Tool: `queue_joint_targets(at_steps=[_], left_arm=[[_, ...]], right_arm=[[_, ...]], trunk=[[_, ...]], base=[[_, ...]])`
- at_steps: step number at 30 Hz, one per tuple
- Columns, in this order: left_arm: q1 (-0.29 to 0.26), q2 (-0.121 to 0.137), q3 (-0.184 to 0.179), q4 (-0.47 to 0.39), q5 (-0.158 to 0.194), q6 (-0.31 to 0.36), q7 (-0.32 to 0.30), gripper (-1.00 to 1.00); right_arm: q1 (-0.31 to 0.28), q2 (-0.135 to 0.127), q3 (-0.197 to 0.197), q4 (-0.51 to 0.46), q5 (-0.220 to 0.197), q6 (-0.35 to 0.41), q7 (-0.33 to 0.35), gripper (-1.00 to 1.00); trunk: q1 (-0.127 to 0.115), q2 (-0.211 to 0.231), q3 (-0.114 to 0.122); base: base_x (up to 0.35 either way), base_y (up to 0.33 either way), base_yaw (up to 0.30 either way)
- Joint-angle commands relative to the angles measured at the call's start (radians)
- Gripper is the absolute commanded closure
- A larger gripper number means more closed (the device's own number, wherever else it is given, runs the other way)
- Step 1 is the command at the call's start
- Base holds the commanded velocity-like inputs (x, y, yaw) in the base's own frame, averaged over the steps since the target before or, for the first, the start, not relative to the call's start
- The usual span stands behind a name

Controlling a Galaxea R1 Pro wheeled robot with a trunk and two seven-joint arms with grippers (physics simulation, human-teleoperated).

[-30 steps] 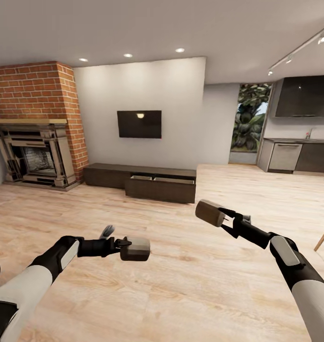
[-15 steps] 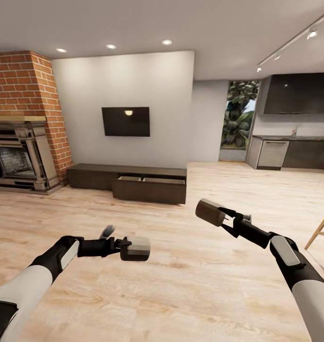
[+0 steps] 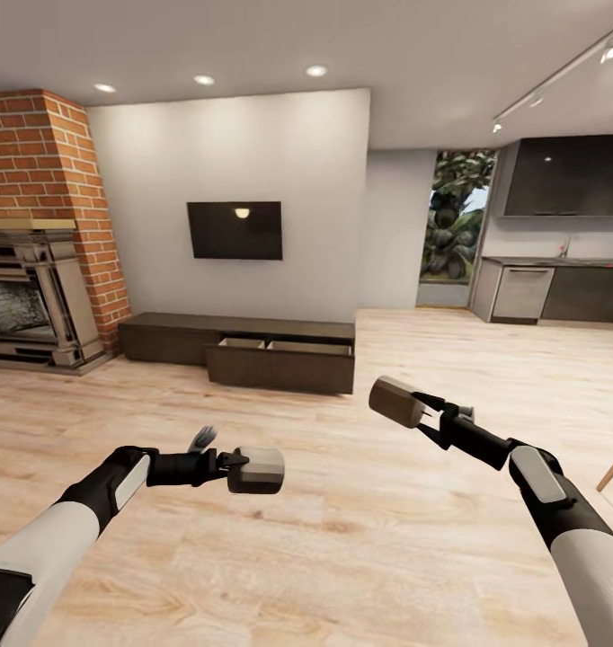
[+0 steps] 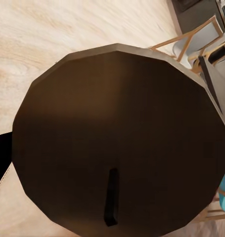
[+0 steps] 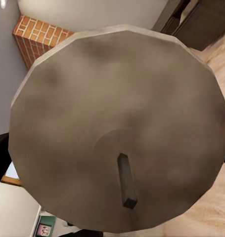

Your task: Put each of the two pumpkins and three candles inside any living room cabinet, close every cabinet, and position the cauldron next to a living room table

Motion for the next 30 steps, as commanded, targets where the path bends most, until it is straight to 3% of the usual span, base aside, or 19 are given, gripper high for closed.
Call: queue_joint_targets(at_steps=[1,30], left_arm=[[-0.001,0.001,-0.003,0.000,0.012,0.008,0.000,1.00],[-0.001,-0.004,-0.003,-0.001,0.012,0.008,0.000,1.00]], right_arm=[[-0.001,0.001,-0.004,0.000,-0.007,0.009,0.001,1.00],[-0.001,0.005,-0.002,0.001,-0.001,0.007,-0.005,1.00]], trunk=[[0.001,-0.001,-0.001],[0.001,-0.001,-0.001]], base=[[0.334,0.000,0.000],[0.334,0.000,0.000]])
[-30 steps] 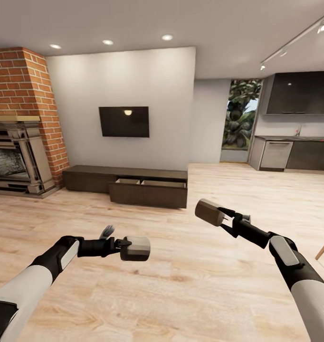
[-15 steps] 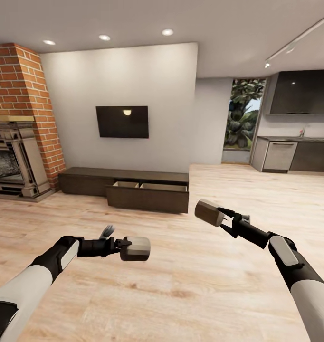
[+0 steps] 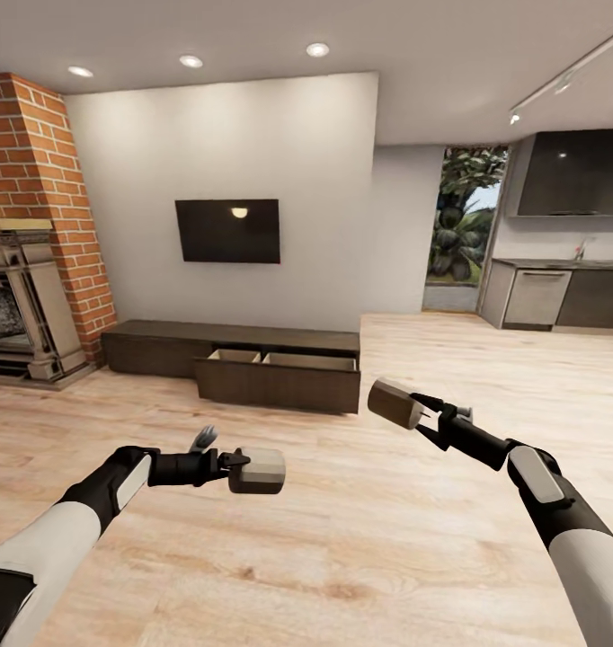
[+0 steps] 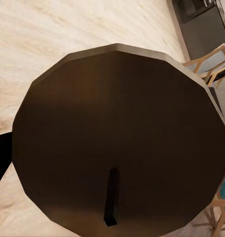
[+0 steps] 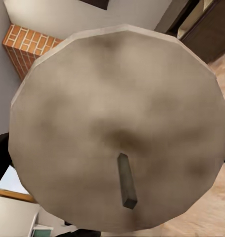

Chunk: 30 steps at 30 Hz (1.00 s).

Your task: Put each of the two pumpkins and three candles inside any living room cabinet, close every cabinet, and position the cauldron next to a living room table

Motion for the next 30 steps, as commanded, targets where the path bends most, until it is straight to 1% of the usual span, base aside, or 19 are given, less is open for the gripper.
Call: queue_joint_targets(at_steps=[1,4,7,10,13,15,16,17,18,19,20,23,24,25,26,28,30], left_arm=[[-0.001,0.000,-0.003,-0.001,0.012,0.008,0.000,1.00],[-0.001,-0.002,-0.003,-0.001,0.011,0.008,0.000,1.00],[-0.001,-0.002,-0.004,-0.001,0.010,0.007,0.003,1.00],[-0.001,-0.002,-0.004,-0.001,0.009,0.007,0.006,1.00],[-0.001,-0.002,-0.005,-0.001,0.007,0.006,0.009,1.00],[-0.001,-0.002,-0.005,-0.001,0.006,0.006,0.028,1.00],[-0.001,-0.002,-0.005,-0.001,0.006,0.007,0.048,1.00],[-0.001,-0.003,-0.005,-0.001,0.007,0.007,0.088,1.00],[-0.001,-0.003,-0.005,-0.001,0.008,0.008,0.122,1.00],[-0.001,-0.007,-0.005,-0.001,0.010,0.008,0.174,1.00],[-0.001,-0.013,-0.005,-0.001,0.008,0.008,0.229,1.00],[-0.001,-0.033,-0.005,-0.001,0.007,0.008,0.352,1.00],[-0.001,-0.047,-0.005,-0.004,0.007,0.008,0.429,1.00],[-0.001,-0.052,-0.005,-0.005,0.007,0.008,0.457,1.00],[-0.001,-0.069,-0.005,-0.006,0.008,0.008,0.549,1.00],[-0.001,-0.098,-0.004,-0.009,0.010,0.008,0.679,1.00],[-0.001,-0.128,-0.004,-0.010,0.013,0.008,0.792,1.00]], right_arm=[[-0.001,0.001,-0.003,0.000,-0.008,0.009,-0.002,1.00],[-0.001,0.000,-0.003,0.000,-0.008,0.009,-0.030,1.00],[-0.001,0.000,0.000,0.000,-0.008,0.010,-0.100,1.00],[-0.001,-0.001,0.004,0.000,-0.005,0.011,-0.230,1.00],[-0.001,-0.002,0.007,-0.008,-0.002,0.013,-0.393,1.00],[-0.002,-0.001,0.010,-0.013,-0.001,0.014,-0.497,1.00],[-0.003,0.000,0.016,-0.014,-0.001,0.015,-0.540,1.00],[-0.004,0.001,0.034,-0.017,0.000,0.015,-0.591,1.00],[-0.004,0.001,0.052,-0.019,0.001,0.014,-0.615,1.00],[-0.005,0.001,0.087,-0.020,0.001,0.014,-0.636,1.00],[-0.006,0.001,0.125,-0.021,0.002,0.013,-0.648,1.00],[-0.008,0.002,0.193,-0.022,0.003,0.011,-0.657,1.00],[-0.009,0.004,0.218,-0.023,0.004,0.010,-0.660,1.00],[-0.010,0.005,0.225,-0.023,0.004,0.010,-0.660,1.00],[-0.012,0.009,0.245,-0.023,0.011,0.010,-0.661,1.00],[-0.015,0.016,0.267,-0.023,0.036,0.009,-0.662,1.00],[-0.019,0.035,0.278,-0.023,0.076,0.009,-0.665,1.00]], trunk=[[0.001,-0.001,-0.001],[0.001,-0.001,-0.001],[0.001,-0.001,-0.001],[0.001,-0.001,-0.001],[0.001,-0.001,-0.001],[0.001,-0.001,-0.001],[0.001,-0.001,-0.001],[0.001,-0.001,-0.001],[0.001,-0.001,-0.001],[0.001,-0.001,-0.001],[0.001,-0.001,-0.001],[0.001,-0.001,-0.001],[0.001,-0.001,-0.001],[0.001,-0.001,-0.001],[0.001,-0.001,-0.001],[0.001,-0.001,-0.001],[0.001,-0.001,-0.001]], base=[[0.334,0.000,0.000],[0.334,0.000,0.000],[0.334,0.000,0.000],[0.334,0.000,0.000],[0.334,0.000,0.000],[0.334,0.000,0.000],[0.334,0.000,0.000],[0.334,0.000,0.000],[0.334,0.000,0.000],[0.334,0.000,0.000],[0.334,0.000,0.000],[0.332,0.000,0.000],[0.302,0.000,0.000],[0.294,0.000,0.000],[0.269,0.000,0.000],[0.234,0.000,0.000],[0.200,0.000,0.000]])
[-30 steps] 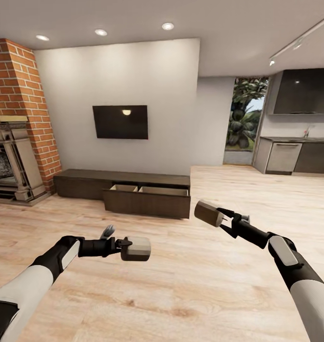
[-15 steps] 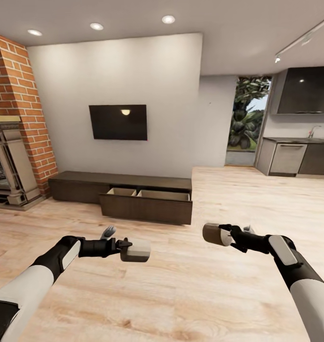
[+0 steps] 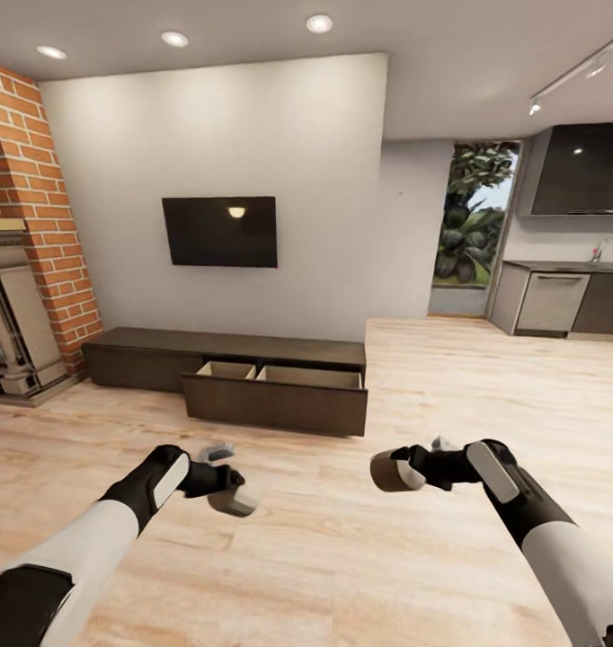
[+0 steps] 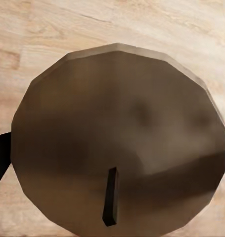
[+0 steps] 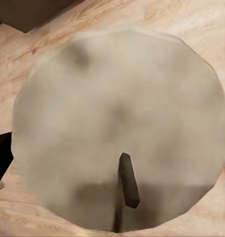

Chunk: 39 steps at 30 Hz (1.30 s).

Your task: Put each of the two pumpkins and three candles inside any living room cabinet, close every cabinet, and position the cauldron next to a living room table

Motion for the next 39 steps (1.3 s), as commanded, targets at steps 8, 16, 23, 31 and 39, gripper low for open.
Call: queue_joint_targets(at_steps=[8,16,23,31,39], left_arm=[[-0.001,-0.040,-0.002,-0.014,0.007,0.005,0.124,1.00],[-0.001,-0.036,-0.001,-0.029,0.009,0.006,0.129,1.00],[0.087,-0.025,0.005,-0.278,0.000,0.134,0.132,1.00],[0.276,0.006,0.028,-0.737,0.009,0.251,0.197,1.00],[0.292,0.009,0.096,-0.772,0.005,0.254,0.225,1.00]], right_arm=[[-0.011,0.103,0.011,-0.002,0.178,-0.001,-0.015,1.00],[-0.011,0.135,0.015,-0.002,0.238,-0.016,-0.041,1.00],[-0.024,0.228,0.016,0.001,0.385,-0.018,-0.167,1.00],[-0.026,0.256,0.016,0.018,0.434,-0.061,-0.195,1.00],[-0.026,0.271,0.019,0.005,0.433,-0.082,-0.241,1.00]], trunk=[[0.000,-0.001,-0.001],[-0.023,0.041,0.018],[-0.050,0.090,0.040],[-0.080,0.146,0.065],[-0.111,0.202,0.090]], base=[[0.057,0.000,0.000],[0.001,0.000,0.000],[0.000,0.000,0.000],[0.000,0.000,0.000],[0.000,0.000,0.000]])
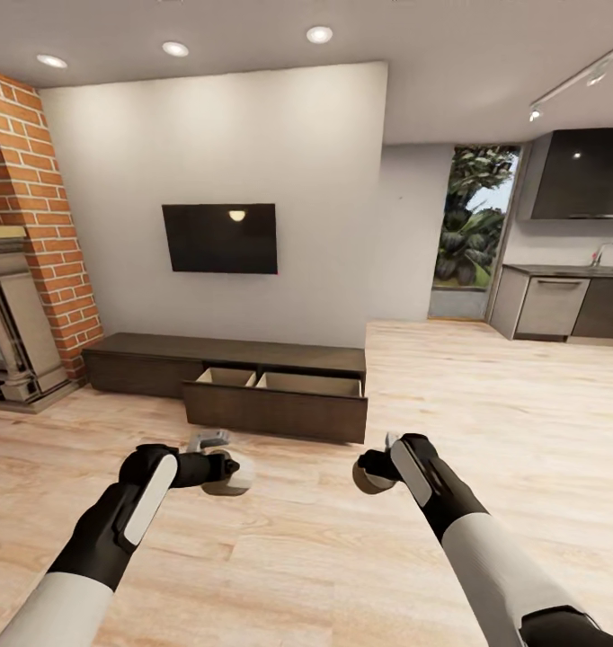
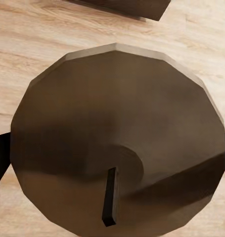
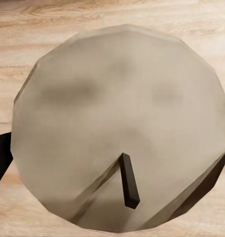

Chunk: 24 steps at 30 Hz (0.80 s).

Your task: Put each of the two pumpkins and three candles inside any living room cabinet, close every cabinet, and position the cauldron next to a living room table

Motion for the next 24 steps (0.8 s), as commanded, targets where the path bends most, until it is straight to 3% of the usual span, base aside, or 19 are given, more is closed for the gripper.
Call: queue_joint_targets(at_steps=[1,6,13,17,24], left_arm=[[0.000,0.001,0.001,-0.001,0.007,0.003,0.007,1.00],[0.000,0.001,0.011,-0.003,0.008,0.003,0.007,1.00],[0.005,0.001,0.012,-0.039,0.008,0.003,0.007,1.00],[0.010,0.001,0.012,-0.044,0.008,0.003,0.008,1.00],[0.012,0.001,0.012,-0.045,0.008,0.003,0.008,1.00]], right_arm=[[-0.001,0.000,0.004,-0.003,-0.011,0.002,-0.011,1.00],[-0.001,-0.001,0.005,-0.006,-0.009,0.001,-0.009,1.00],[-0.001,0.000,0.016,-0.008,-0.009,-0.001,-0.009,1.00],[-0.001,0.000,0.046,-0.007,-0.010,-0.001,-0.010,1.00],[-0.001,-0.001,0.053,-0.007,-0.013,-0.002,-0.010,1.00]], trunk=[[-0.004,0.007,0.002],[-0.023,0.042,0.018],[-0.023,0.042,0.018],[-0.023,0.042,0.018],[-0.023,0.042,0.018]], base=[[0.000,0.000,0.000],[0.000,0.000,0.000],[0.030,0.000,0.000],[0.259,0.000,0.000],[0.330,0.000,0.000]])
